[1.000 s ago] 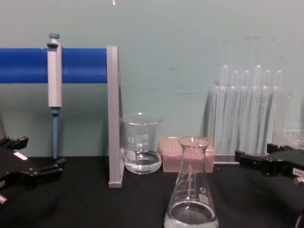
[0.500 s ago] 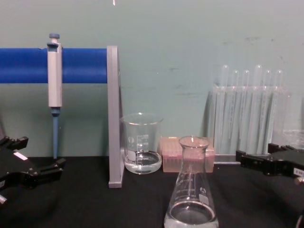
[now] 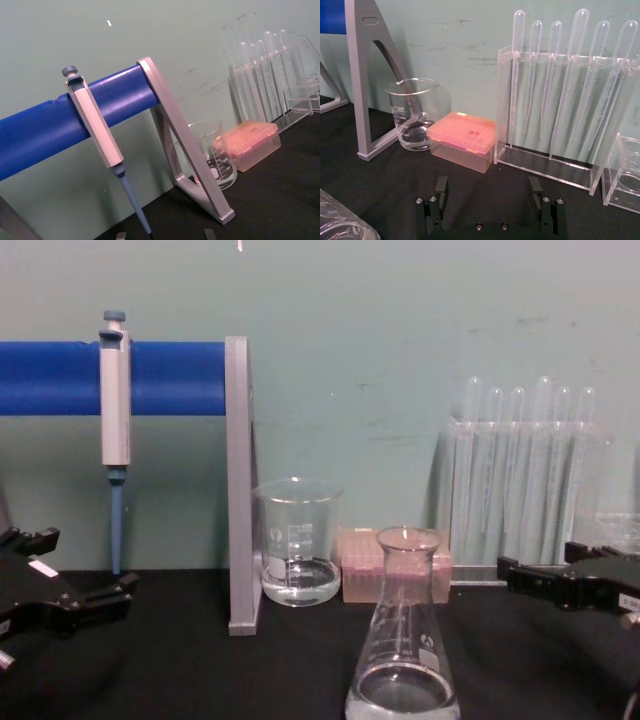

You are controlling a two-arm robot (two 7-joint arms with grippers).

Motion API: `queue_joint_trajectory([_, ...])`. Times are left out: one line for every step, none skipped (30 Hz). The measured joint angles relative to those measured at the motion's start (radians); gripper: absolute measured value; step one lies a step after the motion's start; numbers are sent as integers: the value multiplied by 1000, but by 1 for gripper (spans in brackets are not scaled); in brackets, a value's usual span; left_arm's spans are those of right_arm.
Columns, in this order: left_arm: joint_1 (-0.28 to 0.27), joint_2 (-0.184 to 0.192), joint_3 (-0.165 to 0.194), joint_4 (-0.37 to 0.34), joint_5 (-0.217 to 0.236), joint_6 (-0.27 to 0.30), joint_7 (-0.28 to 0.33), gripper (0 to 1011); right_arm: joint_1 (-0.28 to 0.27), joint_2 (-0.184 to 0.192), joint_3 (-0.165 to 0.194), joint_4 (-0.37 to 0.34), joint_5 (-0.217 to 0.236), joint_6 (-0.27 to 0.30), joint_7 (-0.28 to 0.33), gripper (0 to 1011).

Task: Grasp the erlenmeyer flask with one hand, shake it three times, then place it back.

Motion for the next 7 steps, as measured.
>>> queue_joint_trajectory([0,0,0,0,0,0,0,1001,0,0,0,0,0,0,0,1000])
queue_joint_trajectory([0,0,0,0,0,0,0,1001,0,0,0,0,0,0,0,1000])
queue_joint_trajectory([0,0,0,0,0,0,0,1001,0,0,0,0,0,0,0,1000])
queue_joint_trajectory([0,0,0,0,0,0,0,1001,0,0,0,0,0,0,0,1000])
queue_joint_trajectory([0,0,0,0,0,0,0,1001,0,0,0,0,0,0,0,1000])
queue_joint_trajectory([0,0,0,0,0,0,0,1001,0,0,0,0,0,0,0,1000])
queue_joint_trajectory([0,0,0,0,0,0,0,1001,0,0,0,0,0,0,0,1000])
